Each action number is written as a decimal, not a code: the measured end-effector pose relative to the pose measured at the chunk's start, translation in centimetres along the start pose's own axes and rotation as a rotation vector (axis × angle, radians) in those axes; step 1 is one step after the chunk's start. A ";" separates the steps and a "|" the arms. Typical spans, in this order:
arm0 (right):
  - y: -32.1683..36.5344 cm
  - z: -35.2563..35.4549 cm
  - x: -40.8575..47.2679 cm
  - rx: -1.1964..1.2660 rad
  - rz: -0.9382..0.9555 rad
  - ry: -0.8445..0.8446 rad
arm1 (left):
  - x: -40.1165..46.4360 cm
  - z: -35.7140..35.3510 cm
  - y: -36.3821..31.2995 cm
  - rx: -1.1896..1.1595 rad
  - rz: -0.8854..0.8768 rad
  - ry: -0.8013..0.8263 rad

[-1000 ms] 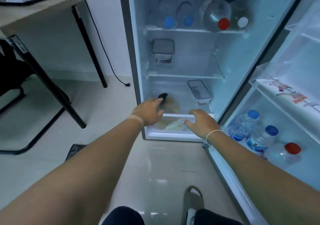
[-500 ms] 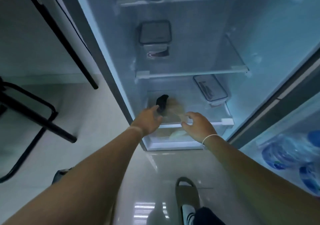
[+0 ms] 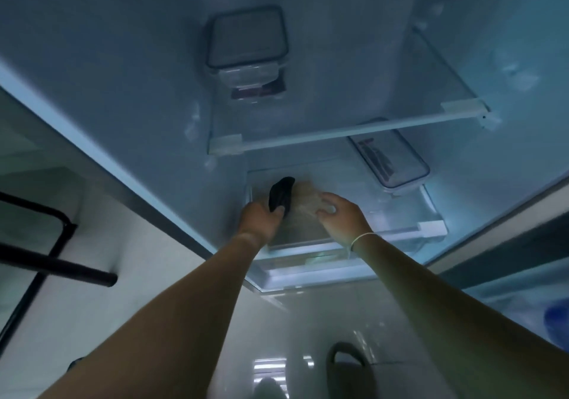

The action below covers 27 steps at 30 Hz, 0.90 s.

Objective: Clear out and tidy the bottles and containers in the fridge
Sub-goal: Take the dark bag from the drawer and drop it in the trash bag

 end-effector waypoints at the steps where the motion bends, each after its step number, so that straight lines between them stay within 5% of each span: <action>1: -0.1 -0.2 0.7 0.002 -0.004 -0.003 | 0.6 -0.1 0.3 -0.033 0.017 -0.005; 14: 1.0 -4.4 7.8 0.235 -0.046 -0.026 | 4.7 -1.5 2.6 -0.167 0.081 -0.079; 27: -0.2 -4.8 9.9 0.312 -0.122 -0.047 | 4.9 -2.5 3.6 -0.397 0.077 0.022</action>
Point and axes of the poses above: each hand's wrist, its own x-axis towards the middle knuckle, its own z-axis out of the back of the hand, y = z × x, the point moved 10 cm from there along x, towards the middle knuckle, and after that the axes turned 6 degrees about -x, right-handed, at the moved point
